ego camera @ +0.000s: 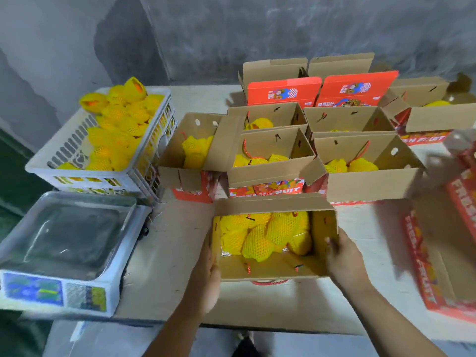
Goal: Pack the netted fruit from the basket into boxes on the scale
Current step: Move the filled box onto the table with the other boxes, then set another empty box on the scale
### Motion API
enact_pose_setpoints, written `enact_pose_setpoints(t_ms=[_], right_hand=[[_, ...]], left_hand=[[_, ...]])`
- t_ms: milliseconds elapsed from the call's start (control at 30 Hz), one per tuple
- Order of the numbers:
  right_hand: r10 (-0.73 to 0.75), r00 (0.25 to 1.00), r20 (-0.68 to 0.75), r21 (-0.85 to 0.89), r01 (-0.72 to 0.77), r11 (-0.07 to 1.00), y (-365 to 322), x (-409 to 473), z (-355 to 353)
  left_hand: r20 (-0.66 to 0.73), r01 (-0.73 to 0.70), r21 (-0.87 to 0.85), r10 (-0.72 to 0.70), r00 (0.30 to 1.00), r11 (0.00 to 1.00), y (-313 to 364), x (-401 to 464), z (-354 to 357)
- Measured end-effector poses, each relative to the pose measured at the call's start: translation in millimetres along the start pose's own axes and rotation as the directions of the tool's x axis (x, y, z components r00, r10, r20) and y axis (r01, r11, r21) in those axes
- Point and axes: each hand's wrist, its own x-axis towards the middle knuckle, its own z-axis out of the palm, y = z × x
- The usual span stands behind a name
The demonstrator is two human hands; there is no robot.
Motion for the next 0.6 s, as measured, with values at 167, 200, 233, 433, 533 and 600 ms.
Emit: enact_pose_setpoints(t_ms=[167, 200, 233, 433, 533, 600], right_hand=[[0.03, 0.992, 0.123, 0.084, -0.041, 0.996, -8.0, -20.5, 4.6], [0.018, 0.989, 0.146, 0.07, -0.028, 0.997, -10.3, -25.9, 5.2], [0.003, 0.986, 0.167, 0.049, -0.011, 0.999, -13.5, -31.5, 5.6], [-0.069, 0.946, 0.316, -0.094, 0.103, 0.99, -63.6, -49.0, 3.5], [-0.112, 0.928, 0.355, -0.073, 0.147, 0.986, -102.7, -53.3, -1.9], [-0.146, 0.92, 0.365, -0.06, 0.179, 0.982, -132.8, -55.5, -3.0]], left_hand=[[-0.101, 0.054, -0.027, -0.056, 0.993, 0.998, 1.2, -46.1, -24.1], [-0.104, 0.081, 0.006, -0.08, 0.991, 0.997, 0.8, -52.1, -32.1], [-0.103, 0.105, 0.037, -0.101, 0.99, 0.994, 0.2, -57.7, -40.6], [-0.215, 0.152, 0.001, -0.149, 0.965, 0.988, 3.8, -90.9, -88.2], [-0.264, 0.134, -0.044, -0.141, 0.954, 0.99, 2.6, -99.8, -118.6], [-0.284, 0.076, -0.063, -0.091, 0.955, 0.995, 3.3, -100.1, -146.4]])
